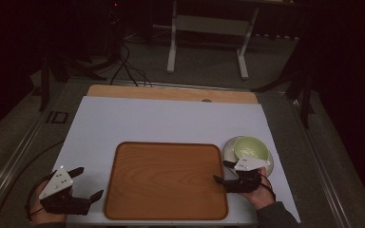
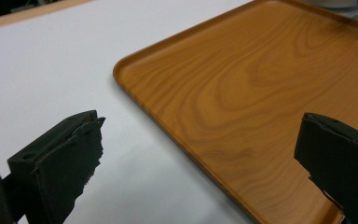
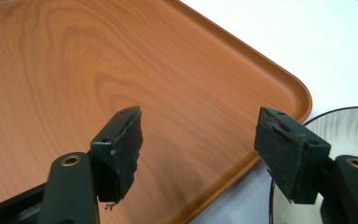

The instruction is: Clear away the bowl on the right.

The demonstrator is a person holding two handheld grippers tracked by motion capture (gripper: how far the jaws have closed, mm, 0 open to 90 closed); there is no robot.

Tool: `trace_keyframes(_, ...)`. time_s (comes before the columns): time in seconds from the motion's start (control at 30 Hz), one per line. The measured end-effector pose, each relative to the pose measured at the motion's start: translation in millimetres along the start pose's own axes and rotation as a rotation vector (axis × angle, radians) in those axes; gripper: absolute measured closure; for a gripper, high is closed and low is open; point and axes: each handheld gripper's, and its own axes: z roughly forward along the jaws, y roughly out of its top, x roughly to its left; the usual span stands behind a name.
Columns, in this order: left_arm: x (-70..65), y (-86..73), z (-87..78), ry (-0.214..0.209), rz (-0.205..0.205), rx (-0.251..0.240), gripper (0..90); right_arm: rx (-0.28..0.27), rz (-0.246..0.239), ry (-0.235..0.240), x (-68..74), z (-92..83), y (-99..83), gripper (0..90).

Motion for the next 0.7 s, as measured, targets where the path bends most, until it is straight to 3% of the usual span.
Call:
trace_keyframes(0.23,4.3,-2.7,-0.2,-0.018,-0.005,-0.019,0.8,-0.005,0.014,0.02,-0.6,0.2,1.8,30.7)
trace_keyframes(0.47,5.5,-2.8,-1.7,0.004,-0.003,-0.028,0.8,-0.012,0.019,0.017,-4.0,-2.8,3.0,30.5)
trace_keyframes(0.5,5.6,-2.6,-1.3,0.022,-0.003,-0.026,0.8,-0.018,0.022,0.018,-5.5,-3.7,3.7,30.7)
trace_keyframes(0.7,5.9,-2.8,-2.3,0.018,-0.001,-0.031,0.8,-0.049,0.033,0.02,-9.8,-11.7,8.1,31.2)
